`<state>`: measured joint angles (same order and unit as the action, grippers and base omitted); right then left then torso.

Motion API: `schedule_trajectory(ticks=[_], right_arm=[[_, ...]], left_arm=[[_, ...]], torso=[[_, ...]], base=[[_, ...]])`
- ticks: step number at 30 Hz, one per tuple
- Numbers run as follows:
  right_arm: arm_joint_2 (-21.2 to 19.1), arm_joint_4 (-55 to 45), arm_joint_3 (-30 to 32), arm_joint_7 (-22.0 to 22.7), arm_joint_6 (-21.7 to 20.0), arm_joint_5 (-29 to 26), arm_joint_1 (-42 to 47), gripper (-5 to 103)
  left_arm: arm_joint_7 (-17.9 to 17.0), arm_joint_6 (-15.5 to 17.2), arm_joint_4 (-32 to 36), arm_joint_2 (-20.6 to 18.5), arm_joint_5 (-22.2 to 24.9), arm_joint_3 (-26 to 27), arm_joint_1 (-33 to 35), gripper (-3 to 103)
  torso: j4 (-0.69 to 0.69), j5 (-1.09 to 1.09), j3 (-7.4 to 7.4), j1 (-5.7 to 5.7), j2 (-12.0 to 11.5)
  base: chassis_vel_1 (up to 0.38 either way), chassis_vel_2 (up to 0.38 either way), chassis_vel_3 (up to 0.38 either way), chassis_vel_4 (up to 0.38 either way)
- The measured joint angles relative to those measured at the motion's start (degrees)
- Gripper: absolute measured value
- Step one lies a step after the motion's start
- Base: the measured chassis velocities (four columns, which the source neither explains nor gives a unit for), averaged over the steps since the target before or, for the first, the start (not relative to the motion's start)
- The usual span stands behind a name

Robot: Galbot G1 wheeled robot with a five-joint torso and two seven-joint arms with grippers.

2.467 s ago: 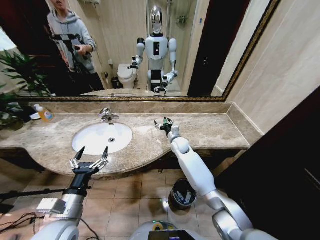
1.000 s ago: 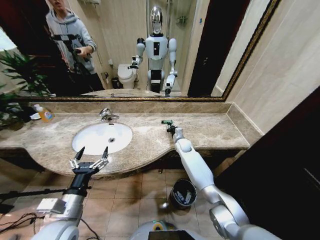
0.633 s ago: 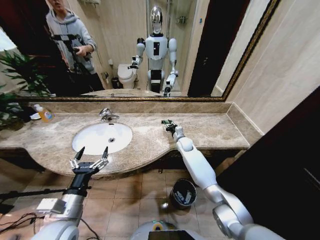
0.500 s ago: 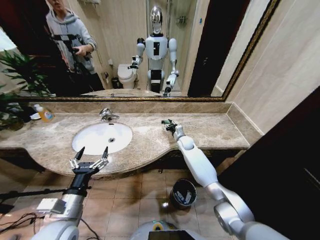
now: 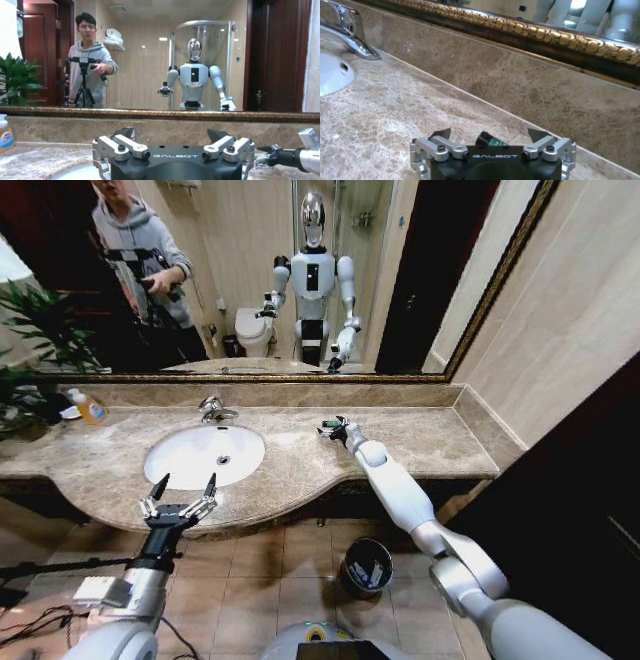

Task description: Pick up the trash from the sink and place it in the trash bin.

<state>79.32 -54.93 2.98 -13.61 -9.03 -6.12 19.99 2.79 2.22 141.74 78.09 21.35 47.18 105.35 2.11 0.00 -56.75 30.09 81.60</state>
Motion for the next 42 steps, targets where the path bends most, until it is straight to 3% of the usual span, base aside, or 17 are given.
schedule_trajectory(ticks=[4,10,12,18,22,23,27,29,30,37,42], right_arm=[[0.4,1.2,-0.2,-0.1,-1.7,-1.3,-1.1,102],[0.1,2.8,0.4,-0.3,-3.1,-1.8,-1.7,84],[0.1,2.9,0.4,-0.3,-3.1,-1.8,-1.7,84],[-0.2,3.8,1.2,-1.9,-2.5,-1.0,-1.5,69],[-0.5,3.6,1.3,-1.9,-2.1,-1.0,-1.0,52],[-0.5,3.6,1.3,-1.9,-2.1,-1.0,-1.0,52],[-1.0,2.6,1.2,-1.5,-2.1,-1.2,-0.2,40],[-1.1,2.4,1.2,-1.4,-2.1,-1.3,-0.1,40],[-1.3,1.9,1.2,-1.2,-2.1,-1.5,0.2,32],[-3.0,-1.9,1.1,1.1,-2.6,-4.0,2.5,13],[-4.4,-5.3,1.3,2.0,-3.4,-5.3,4.3,8]], left_arm=[[0.0,0.0,0.0,0.0,0.0,0.0,0.0,100],[0.0,0.0,0.0,0.0,0.0,0.0,0.0,100],[0.0,0.0,0.0,0.0,0.0,0.0,0.0,100],[0.0,0.0,0.0,0.0,0.0,0.0,0.0,100],[0.0,0.0,0.0,0.0,0.0,0.0,0.0,100],[0.0,0.0,0.0,0.0,0.0,0.0,0.0,100],[0.0,0.0,0.0,0.0,0.0,0.0,0.0,100],[0.0,0.0,0.0,0.0,0.0,0.0,0.0,100],[0.0,0.0,0.0,0.0,0.0,0.0,0.0,100],[0.0,0.0,0.0,0.0,0.0,0.0,0.0,100],[0.0,0.0,0.0,0.0,0.0,0.0,0.0,100]], torso=[[0.0,0.0,0.0,0.0,0.0],[-0.01,0.0,0.0,0.0,0.0],[-0.01,0.0,0.0,0.0,0.0],[0.0,0.0,0.01,0.0,0.0],[0.0,0.0,0.02,-0.01,0.0],[0.0,0.0,0.02,-0.01,0.0],[0.0,0.0,0.02,-0.01,0.0],[0.0,0.0,0.01,-0.01,0.0],[0.0,0.0,0.01,-0.01,0.0],[-0.01,0.0,0.0,0.0,0.0],[0.0,0.01,0.0,0.0,0.0]], base=[[0.0,0.0,0.0,0.0],[0.0,0.0,0.0,0.0],[0.0,0.0,0.0,0.0],[0.0,0.0,0.0,0.0],[0.0,0.0,0.0,0.0],[0.0,0.0,0.0,0.0],[0.0,0.0,0.0,0.0],[0.0,0.0,0.0,0.0],[0.0,0.0,0.0,0.0],[0.0,0.0,0.0,0.0],[0.0,0.0,0.0,0.0]])
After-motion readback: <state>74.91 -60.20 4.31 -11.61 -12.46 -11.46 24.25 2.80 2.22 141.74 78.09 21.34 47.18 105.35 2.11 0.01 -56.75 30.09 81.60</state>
